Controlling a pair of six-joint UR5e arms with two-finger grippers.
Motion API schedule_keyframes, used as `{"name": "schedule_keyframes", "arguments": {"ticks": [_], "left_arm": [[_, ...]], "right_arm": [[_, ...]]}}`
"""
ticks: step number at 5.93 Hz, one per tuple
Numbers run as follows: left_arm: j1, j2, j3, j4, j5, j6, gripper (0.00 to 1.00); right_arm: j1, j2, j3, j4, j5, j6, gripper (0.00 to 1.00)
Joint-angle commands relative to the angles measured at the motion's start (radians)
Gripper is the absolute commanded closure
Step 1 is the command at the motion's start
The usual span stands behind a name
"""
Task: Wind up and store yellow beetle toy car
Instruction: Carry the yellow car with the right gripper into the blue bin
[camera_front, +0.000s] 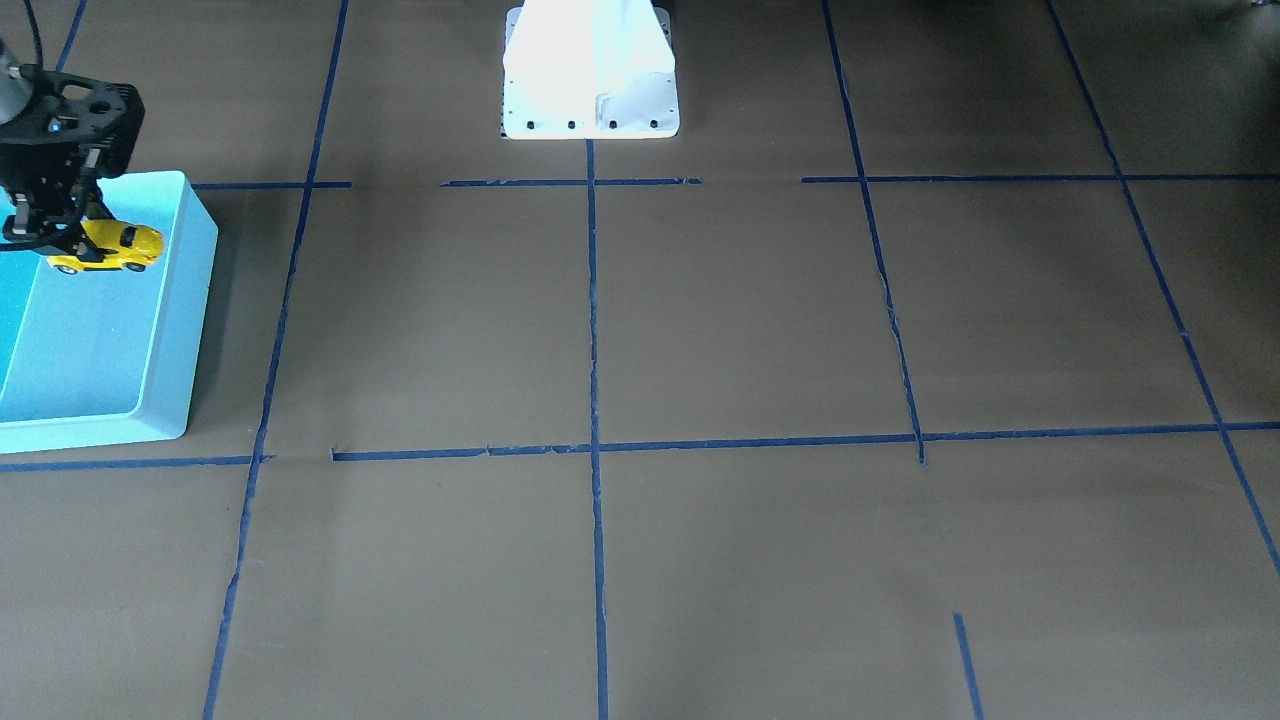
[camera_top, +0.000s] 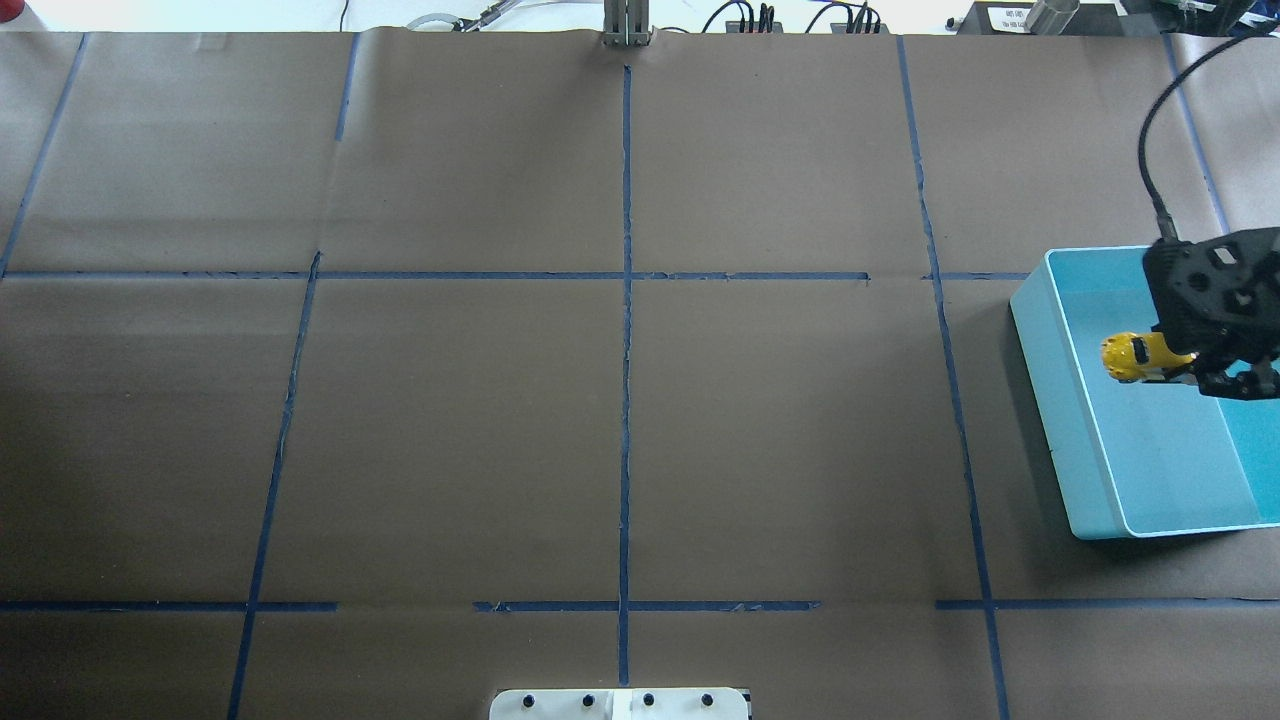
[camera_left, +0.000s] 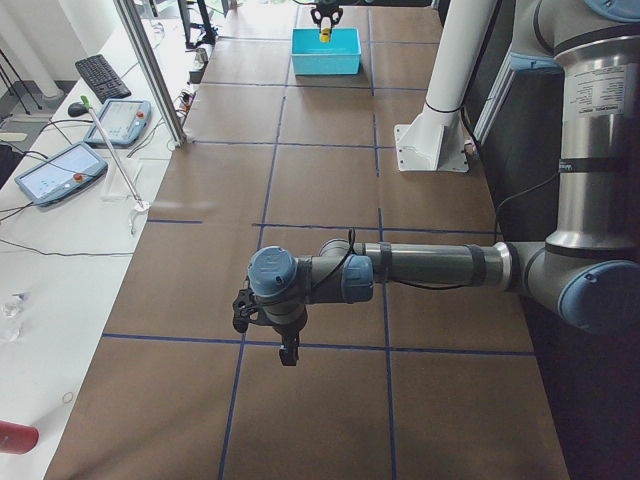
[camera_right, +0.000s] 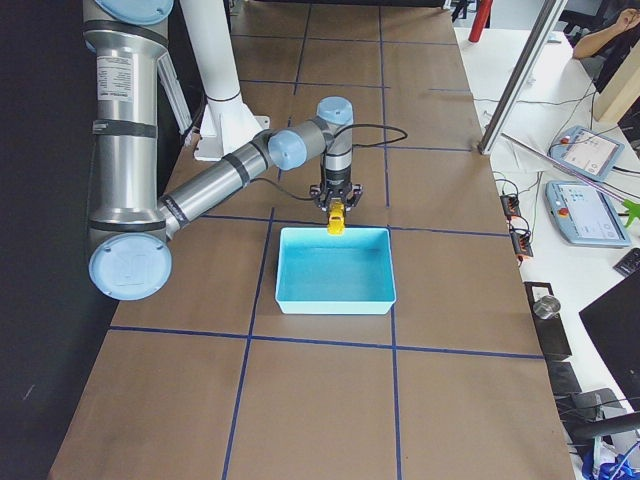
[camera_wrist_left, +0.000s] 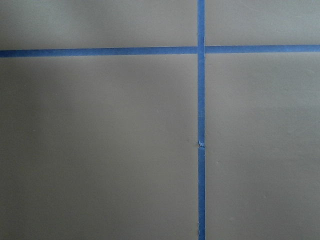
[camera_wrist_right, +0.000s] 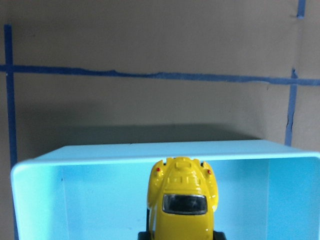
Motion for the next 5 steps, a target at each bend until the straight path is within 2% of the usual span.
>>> {"name": "schedule_keyframes", "arguments": {"ticks": [1,3,5], "left_arm": [[0.002,-0.008,0.001,0.0,-0.002,-0.002,0.0],[0.002,-0.007,0.006,0.0,-0.002,0.0,0.0],[0.002,-0.008,0.006,0.0,0.0,0.001,0.0]], "right_arm": [[0.013,-0.149,-0.073,0.252,0.011,0.008,0.96],[0.008,-0.138,-0.162,0.277,0.01,0.004,0.94],[0.002,-0.138,-0.265,0.386,0.01,0.005,0.92]]}}
